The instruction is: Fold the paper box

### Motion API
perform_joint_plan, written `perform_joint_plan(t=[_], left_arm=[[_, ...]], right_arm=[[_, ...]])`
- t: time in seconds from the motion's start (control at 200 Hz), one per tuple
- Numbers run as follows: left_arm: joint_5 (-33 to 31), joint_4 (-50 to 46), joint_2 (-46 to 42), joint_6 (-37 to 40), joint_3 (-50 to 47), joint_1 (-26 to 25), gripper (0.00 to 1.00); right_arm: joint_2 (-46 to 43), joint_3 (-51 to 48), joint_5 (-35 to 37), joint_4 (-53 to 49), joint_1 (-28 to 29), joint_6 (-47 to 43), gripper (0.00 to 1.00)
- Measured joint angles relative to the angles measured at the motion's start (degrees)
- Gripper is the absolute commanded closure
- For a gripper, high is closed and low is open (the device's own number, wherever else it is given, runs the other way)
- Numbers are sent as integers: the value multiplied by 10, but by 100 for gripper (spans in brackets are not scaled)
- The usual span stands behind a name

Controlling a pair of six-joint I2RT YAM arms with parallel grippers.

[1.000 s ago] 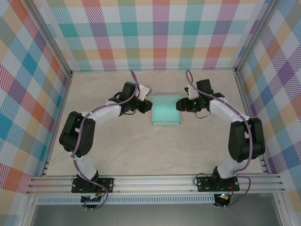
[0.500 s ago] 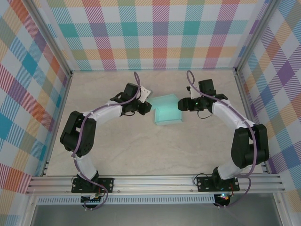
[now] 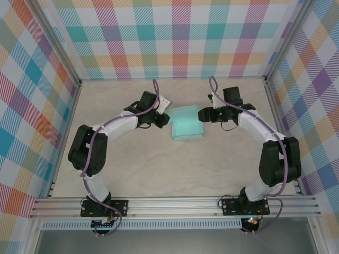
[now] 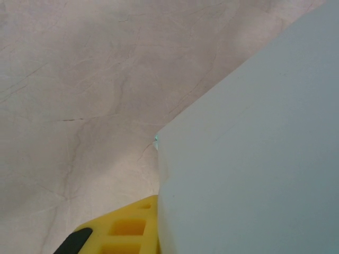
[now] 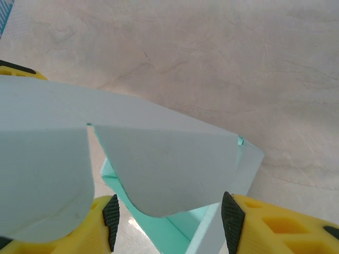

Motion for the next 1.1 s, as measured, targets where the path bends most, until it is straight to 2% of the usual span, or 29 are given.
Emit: perform_joint_plan(t=[0.265,0.625,0.975,1.1], left_arm=[[-5,-19,0,0,12,0,88],[-20,-24,2,-20,31,-10,88],[-35,0,17,-81,31,-21,88],[-49,-3,19,-84,38,-25,88]], right_arm=[[0,0,-5,15,4,-2,50],[38,17,-2,33,22,13,65],[48,17,58,44,25,28,73],[48,17,90,44,26,28,81]])
